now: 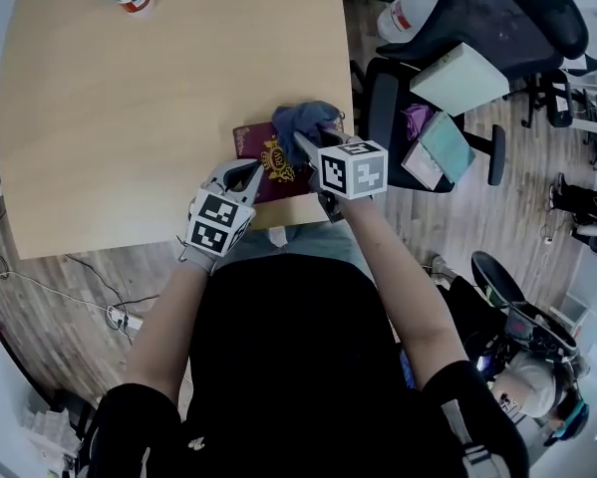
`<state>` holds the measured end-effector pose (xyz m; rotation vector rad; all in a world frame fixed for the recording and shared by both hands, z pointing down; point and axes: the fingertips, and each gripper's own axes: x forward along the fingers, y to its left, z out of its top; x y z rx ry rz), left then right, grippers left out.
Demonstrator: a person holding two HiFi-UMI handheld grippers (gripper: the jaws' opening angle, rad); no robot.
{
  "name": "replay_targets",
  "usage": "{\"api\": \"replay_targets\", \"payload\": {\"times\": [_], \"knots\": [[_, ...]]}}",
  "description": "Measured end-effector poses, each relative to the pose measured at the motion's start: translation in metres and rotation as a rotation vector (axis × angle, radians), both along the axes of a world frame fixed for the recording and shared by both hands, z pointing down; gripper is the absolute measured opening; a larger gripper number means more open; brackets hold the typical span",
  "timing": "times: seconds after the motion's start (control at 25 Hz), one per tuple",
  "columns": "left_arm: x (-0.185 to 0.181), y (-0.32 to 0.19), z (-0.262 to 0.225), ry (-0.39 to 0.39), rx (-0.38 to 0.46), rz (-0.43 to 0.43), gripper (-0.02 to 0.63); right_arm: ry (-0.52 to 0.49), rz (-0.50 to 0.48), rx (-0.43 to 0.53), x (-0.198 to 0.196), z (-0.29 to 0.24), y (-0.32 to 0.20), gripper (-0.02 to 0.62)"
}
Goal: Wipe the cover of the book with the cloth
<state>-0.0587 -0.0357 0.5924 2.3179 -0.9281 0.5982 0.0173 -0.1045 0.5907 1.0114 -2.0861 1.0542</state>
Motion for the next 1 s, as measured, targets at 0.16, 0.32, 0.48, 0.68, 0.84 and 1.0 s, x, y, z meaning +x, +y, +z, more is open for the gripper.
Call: {"api": "replay_targets", "payload": {"times": [0.16, 0.32, 0.48, 0.68, 0.84, 1.0], "knots": [[0.0, 0.0, -0.001, 0.001, 0.008, 0.0, 0.02, -0.013, -0.034, 0.004, -0.016, -0.002, -0.005, 0.1], [0.0, 0.0, -0.001, 0.004, 0.014, 0.001, 0.02, -0.007, -0.085, 0.008, -0.023, -0.002, -0.001, 0.1], [0.0, 0.0, -0.001, 0.004, 0.018, 0.002, 0.02, -0.016, -0.141, -0.019, -0.03, -0.001, 0.011, 0.1], [0.001, 0.0, 0.0, 0.006, 0.016, 0.0, 0.02, -0.006, -0.183, -0.025, -0.031, 0.0, 0.033, 0.098], [0.001, 0.0, -0.001, 0.006, 0.012, -0.004, 0.02, -0.006, -0.194, -0.042, -0.026, 0.0, 0.053, 0.098], [0.001, -0.001, 0.0, 0.004, 0.012, -0.009, 0.02, -0.003, -0.213, -0.053, -0.02, 0.0, 0.07, 0.097]]}}
